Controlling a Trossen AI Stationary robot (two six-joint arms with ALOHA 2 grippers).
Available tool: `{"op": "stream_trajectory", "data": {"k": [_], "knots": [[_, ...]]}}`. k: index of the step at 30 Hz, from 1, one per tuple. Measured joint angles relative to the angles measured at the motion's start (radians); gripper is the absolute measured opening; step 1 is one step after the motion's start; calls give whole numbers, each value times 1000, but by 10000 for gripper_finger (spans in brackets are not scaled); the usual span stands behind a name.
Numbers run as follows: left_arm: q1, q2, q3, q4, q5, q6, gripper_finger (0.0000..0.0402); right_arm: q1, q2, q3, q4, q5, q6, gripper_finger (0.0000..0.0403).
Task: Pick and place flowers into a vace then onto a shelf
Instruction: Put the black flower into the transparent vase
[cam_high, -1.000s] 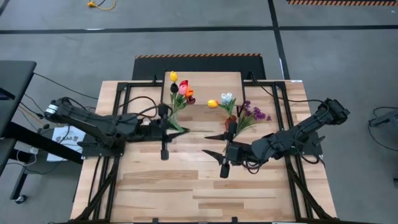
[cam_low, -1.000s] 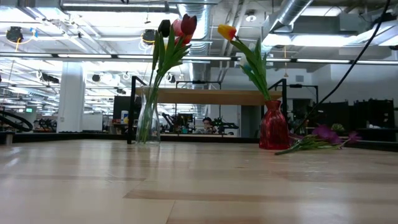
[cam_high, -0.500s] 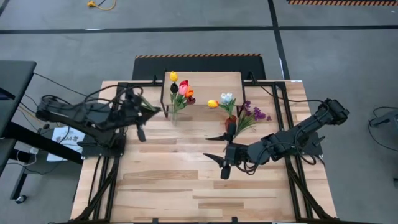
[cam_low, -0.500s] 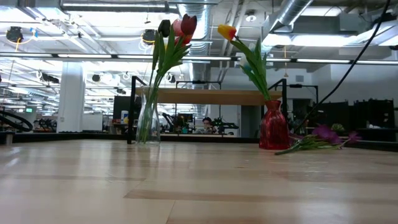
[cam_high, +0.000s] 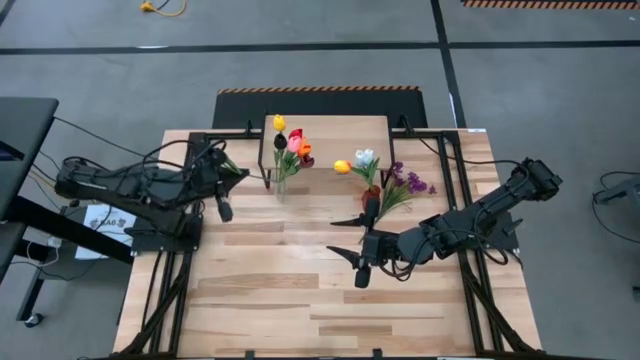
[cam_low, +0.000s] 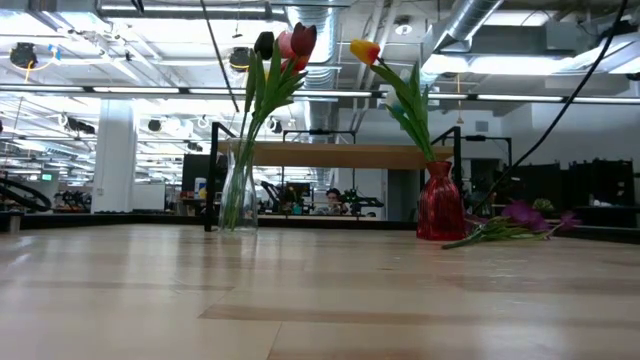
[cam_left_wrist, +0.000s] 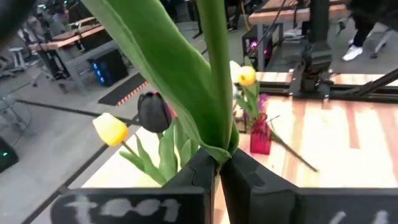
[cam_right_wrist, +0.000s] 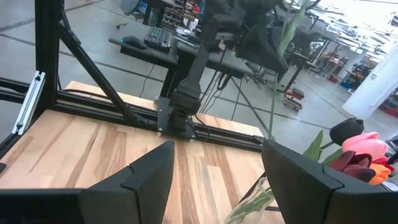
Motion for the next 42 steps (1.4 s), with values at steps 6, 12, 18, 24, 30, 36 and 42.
{"op": "stream_trajectory", "data": {"k": [6,12,18,24,30,36,42], "knots": [[79,1,-24,1,29,-2,0,0,0,0,0,0,9,233],[165,1,-24,16,126,5,0,0,0,0,-4,0,16,233],[242,28,-24,18,201,8,0,0,0,0,-12,0,17,233],[305,77,-24,18,252,12,0,0,0,0,-14,0,18,233],[356,103,-24,28,303,17,0,0,0,0,-16,0,33,233],[385,101,-24,28,333,55,7,0,0,0,-26,1,34,233],[420,102,-24,26,435,49,41,0,0,0,-26,1,34,233]]}}
